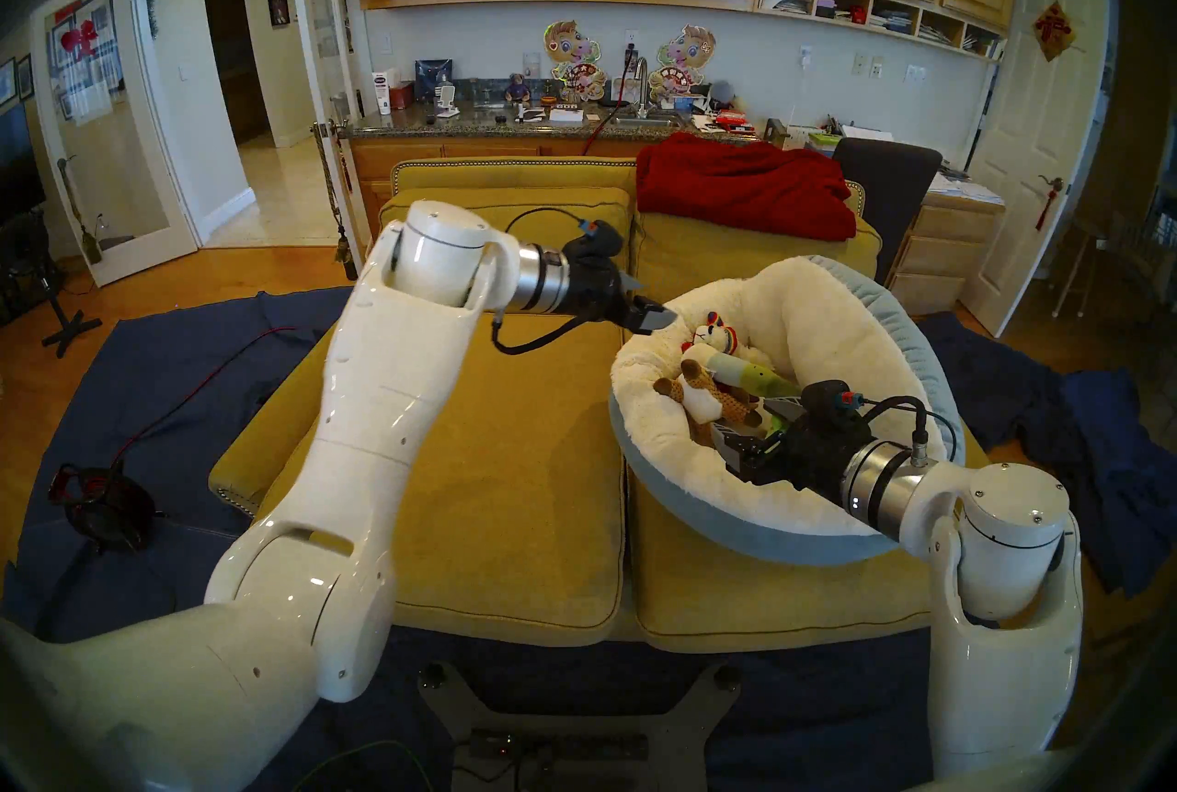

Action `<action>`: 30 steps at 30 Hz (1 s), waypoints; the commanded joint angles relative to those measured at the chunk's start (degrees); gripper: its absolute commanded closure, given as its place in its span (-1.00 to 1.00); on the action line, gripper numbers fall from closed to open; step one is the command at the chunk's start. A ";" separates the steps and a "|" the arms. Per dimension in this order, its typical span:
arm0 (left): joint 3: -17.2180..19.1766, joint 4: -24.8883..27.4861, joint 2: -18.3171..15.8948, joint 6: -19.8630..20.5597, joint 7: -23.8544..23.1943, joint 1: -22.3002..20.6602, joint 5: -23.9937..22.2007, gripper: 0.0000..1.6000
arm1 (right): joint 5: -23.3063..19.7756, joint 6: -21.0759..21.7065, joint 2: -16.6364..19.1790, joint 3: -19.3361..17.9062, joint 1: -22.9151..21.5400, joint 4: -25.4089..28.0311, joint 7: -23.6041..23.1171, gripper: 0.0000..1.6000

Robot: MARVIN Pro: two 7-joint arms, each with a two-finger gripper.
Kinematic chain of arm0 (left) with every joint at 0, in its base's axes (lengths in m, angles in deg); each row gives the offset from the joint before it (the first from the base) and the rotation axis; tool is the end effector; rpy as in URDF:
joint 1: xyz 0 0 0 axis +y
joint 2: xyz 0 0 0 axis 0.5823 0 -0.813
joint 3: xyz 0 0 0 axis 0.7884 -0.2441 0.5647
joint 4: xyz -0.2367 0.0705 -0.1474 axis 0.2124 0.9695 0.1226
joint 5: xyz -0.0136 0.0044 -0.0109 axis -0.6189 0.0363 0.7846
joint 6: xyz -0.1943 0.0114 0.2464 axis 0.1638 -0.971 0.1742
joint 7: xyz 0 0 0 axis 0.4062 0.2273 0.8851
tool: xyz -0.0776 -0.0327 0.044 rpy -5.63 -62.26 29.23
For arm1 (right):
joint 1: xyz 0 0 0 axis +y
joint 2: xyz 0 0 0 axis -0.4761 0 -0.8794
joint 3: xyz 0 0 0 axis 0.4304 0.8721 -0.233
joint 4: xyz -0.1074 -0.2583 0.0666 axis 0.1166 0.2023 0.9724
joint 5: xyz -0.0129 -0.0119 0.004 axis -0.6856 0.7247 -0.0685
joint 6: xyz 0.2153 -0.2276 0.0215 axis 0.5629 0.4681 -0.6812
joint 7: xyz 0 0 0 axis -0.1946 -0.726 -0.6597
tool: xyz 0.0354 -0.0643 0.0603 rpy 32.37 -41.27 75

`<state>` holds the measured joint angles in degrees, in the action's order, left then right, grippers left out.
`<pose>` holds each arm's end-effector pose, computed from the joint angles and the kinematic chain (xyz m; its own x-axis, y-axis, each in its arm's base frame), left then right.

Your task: Put toys into dog bed

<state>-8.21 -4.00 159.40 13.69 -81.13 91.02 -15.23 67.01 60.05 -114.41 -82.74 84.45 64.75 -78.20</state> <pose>0.5048 -0.0909 -0.1427 0.2230 -0.3569 0.9071 -0.8701 -0.4924 0.0201 0.2751 -0.0443 -0.2015 0.3434 0.1969 0.9183 0.4436 -0.8958 0.0262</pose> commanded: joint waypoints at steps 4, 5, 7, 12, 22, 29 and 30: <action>4.99 9.24 -9.40 0.10 -5.76 7.34 -2.03 -1.00 | -0.06 -0.28 0.11 0.10 -0.74 1.64 0.03 -1.00; 5.38 9.71 -9.93 0.06 -5.45 8.22 -2.44 -1.00 | -0.06 -0.28 0.11 0.10 -0.74 1.64 0.03 -1.00; 5.71 11.22 -11.53 -0.15 -5.37 10.05 -3.46 -1.00 | -0.06 -0.27 0.11 0.10 -0.74 1.66 0.03 -1.00; 7.51 14.80 -13.74 -2.29 -3.61 14.81 -3.98 -1.00 | -0.04 -0.25 0.10 0.11 -0.73 1.72 0.05 -1.00; 14.99 19.65 -13.93 -6.17 4.79 24.36 -1.70 -1.00 | -0.05 -0.26 0.11 0.11 -0.73 1.68 0.04 -1.00; 21.51 19.54 -8.07 -10.27 13.16 30.94 0.00 -1.00 | -0.02 -0.24 0.10 0.12 -0.72 1.75 0.06 -1.00; 22.17 19.19 -7.31 -11.40 13.82 31.36 0.37 -1.00 | -0.02 -0.24 0.10 0.12 -0.72 1.76 0.06 -1.00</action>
<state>8.52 13.63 146.97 7.48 -73.35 116.73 -15.86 67.01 60.05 -114.40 -82.74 84.45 64.76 -78.21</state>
